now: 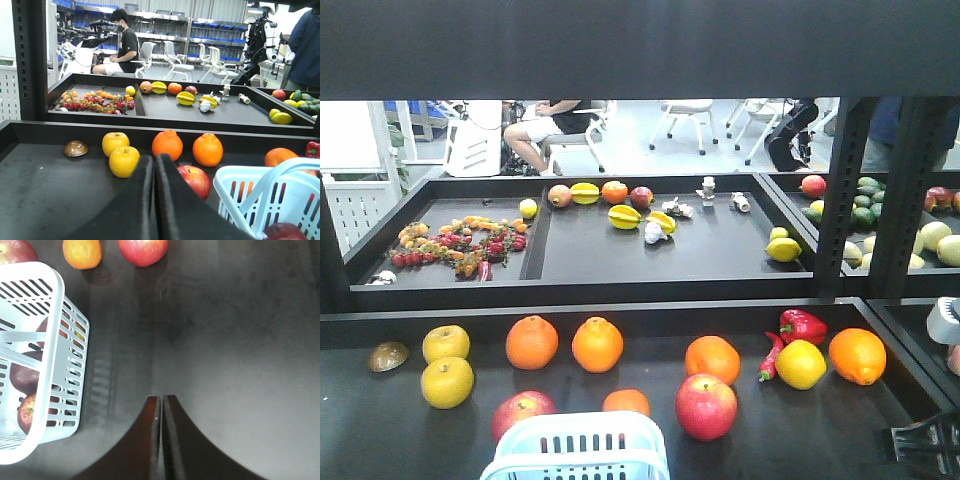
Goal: Pick three apples into basket with both arms
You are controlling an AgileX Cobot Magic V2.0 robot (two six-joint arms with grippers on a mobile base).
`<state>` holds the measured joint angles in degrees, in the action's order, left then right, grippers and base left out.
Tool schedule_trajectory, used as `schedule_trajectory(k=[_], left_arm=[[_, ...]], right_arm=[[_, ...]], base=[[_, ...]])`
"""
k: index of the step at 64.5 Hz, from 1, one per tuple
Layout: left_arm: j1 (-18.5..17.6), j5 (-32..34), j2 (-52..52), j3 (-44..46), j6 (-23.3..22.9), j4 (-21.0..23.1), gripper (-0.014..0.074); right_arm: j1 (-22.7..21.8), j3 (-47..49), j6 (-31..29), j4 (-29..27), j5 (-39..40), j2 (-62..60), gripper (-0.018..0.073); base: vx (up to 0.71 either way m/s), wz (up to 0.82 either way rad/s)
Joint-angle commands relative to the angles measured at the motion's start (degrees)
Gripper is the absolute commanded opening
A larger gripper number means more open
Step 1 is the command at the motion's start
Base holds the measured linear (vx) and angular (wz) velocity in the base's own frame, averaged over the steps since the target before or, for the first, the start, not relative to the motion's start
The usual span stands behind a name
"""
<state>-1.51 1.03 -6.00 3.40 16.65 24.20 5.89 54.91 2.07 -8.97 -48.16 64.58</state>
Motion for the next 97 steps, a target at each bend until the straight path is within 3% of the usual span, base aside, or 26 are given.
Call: schedule_trajectory(k=[1,5,11,14,19,26,36,42,62,73,89,97], left_arm=[[0.2,4.5,-0.5,1.5,-2.0,-1.7,-0.0007],[0.2,4.6,-0.5,1.1,-6.9,-8.2,-0.0007],[0.2,5.7,-0.5,-0.3,-18.5,-19.3,-0.0007],[0.2,5.9,-0.5,-1.1,-22.9,-21.2,-0.0007],[0.2,6.0,-0.5,-3.1,-25.5,-21.6,-0.0007],[0.2,2.2,-0.5,-3.4,-22.9,-21.6,-0.0007],[0.2,-1.9,-0.5,-3.4,-10.2,-21.6,-0.0007],[0.2,-3.2,-0.5,-3.4,-7.3,-20.8,-0.0007],[0.2,-4.4,-0.5,-3.4,-9.4,-19.4,-0.0007],[2.5,-5.0,0.5,-3.0,-9.2,-19.9,-0.0007],[3.0,-16.1,4.7,-3.0,-15.5,-19.9,-0.0007],[3.0,-16.7,5.8,-3.0,-16.7,-20.0,-0.0007]], right_arm=[[-0.4,1.5,0.0,-0.2,2.4,-1.2,-0.0004],[-0.4,1.5,0.0,-0.2,2.4,-1.2,-0.0004],[-0.4,1.5,0.0,-0.2,2.4,-1.2,-0.0004],[-0.4,1.5,0.0,-0.2,2.4,-1.2,-0.0004],[-0.4,1.5,0.0,-0.2,2.4,-1.2,-0.0004],[-0.4,1.5,0.0,-0.2,2.4,-1.2,-0.0004],[-0.4,1.5,0.0,-0.2,2.4,-1.2,-0.0004],[-0.4,1.5,0.0,-0.2,2.4,-1.2,-0.0004],[-0.4,1.5,0.0,-0.2,2.4,-1.2,-0.0004],[-0.4,1.5,0.0,-0.2,2.4,-1.2,-0.0004],[-0.4,1.5,0.0,-0.2,2.4,-1.2,-0.0004],[-0.4,1.5,0.0,-0.2,2.4,-1.2,-0.0004]], base=[[0.0,0.0],[0.0,0.0],[0.0,0.0],[0.0,0.0],[0.0,0.0],[0.0,0.0],[0.0,0.0],[0.0,0.0],[0.0,0.0],[0.0,0.0],[0.0,0.0],[0.0,0.0]])
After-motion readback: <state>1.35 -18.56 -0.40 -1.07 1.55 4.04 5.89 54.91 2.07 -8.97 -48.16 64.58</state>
